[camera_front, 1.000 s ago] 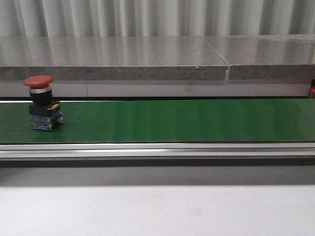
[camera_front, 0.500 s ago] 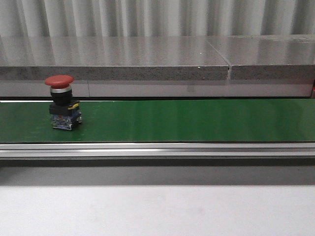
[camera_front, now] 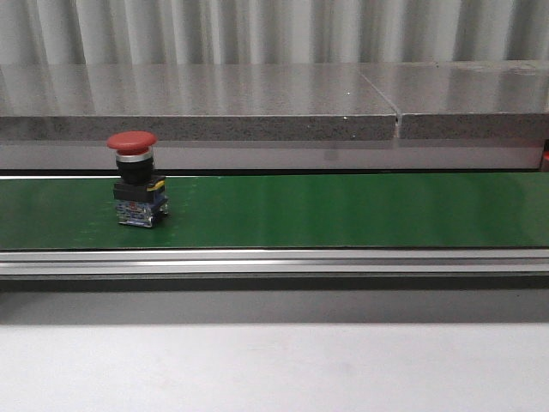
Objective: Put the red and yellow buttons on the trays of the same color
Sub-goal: 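Lower the yellow button onto the green belt and open the left gripper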
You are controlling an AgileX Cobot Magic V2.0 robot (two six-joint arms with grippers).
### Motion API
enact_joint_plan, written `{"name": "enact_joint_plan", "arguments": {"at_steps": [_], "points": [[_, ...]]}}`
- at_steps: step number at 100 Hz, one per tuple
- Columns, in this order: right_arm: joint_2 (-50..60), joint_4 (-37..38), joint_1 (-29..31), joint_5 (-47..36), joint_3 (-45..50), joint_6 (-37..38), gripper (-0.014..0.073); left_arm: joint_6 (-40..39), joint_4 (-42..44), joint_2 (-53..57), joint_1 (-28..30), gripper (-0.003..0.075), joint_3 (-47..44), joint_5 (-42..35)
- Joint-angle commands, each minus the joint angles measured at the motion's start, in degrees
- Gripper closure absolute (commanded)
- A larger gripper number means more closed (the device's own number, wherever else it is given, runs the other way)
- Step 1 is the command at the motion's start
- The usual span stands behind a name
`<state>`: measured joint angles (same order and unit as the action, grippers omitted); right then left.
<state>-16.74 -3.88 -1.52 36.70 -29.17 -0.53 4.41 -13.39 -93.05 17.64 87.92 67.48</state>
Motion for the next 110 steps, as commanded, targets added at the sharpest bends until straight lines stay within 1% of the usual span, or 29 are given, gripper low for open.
{"name": "enact_joint_plan", "arguments": {"at_steps": [1, 19, 29, 41, 67, 97, 104, 110], "points": [[-0.3, 0.0, -0.1, -3.9, -1.4, -0.5, 0.0659, 0.5, -1.7, 5.3, -1.4, 0.0514, -1.4, -3.9], [-0.3, 0.0, -0.1, -3.9, -1.4, -0.5, 0.0659, 1.0, -1.7, 6.8, -5.6, 0.0514, -5.5, -5.0], [-0.3, 0.0, -0.1, -3.9, -1.4, -0.5, 0.0659, 1.0, -1.7, 6.8, -8.4, 0.0514, -7.6, -7.2], [-0.3, 0.0, -0.1, -3.9, -1.4, -0.5, 0.0659, 1.0, -1.7, 6.4, -10.5, 0.0514, -10.0, -8.9], [-0.3, 0.0, -0.1, -3.9, -1.4, -0.5, 0.0659, 1.0, -1.7, 2.9, -10.9, 0.0514, -10.8, -10.5], [-0.3, 0.0, -0.1, -3.9, -1.4, -0.5, 0.0659, 1.0, -1.7, 0.7, -10.9, 0.0504, -10.8, -10.1], [-0.3, 0.0, -0.1, -3.9, -1.4, -0.5, 0.0659, 1.0, -1.7, 0.7, -10.9, 0.0485, -10.8, -10.2], [-0.3, 0.0, -0.1, -3.9, -1.4, -0.5, 0.0659, 1.0, -1.7, 0.7, -10.9, 0.0448, -10.8, -10.3]]}}
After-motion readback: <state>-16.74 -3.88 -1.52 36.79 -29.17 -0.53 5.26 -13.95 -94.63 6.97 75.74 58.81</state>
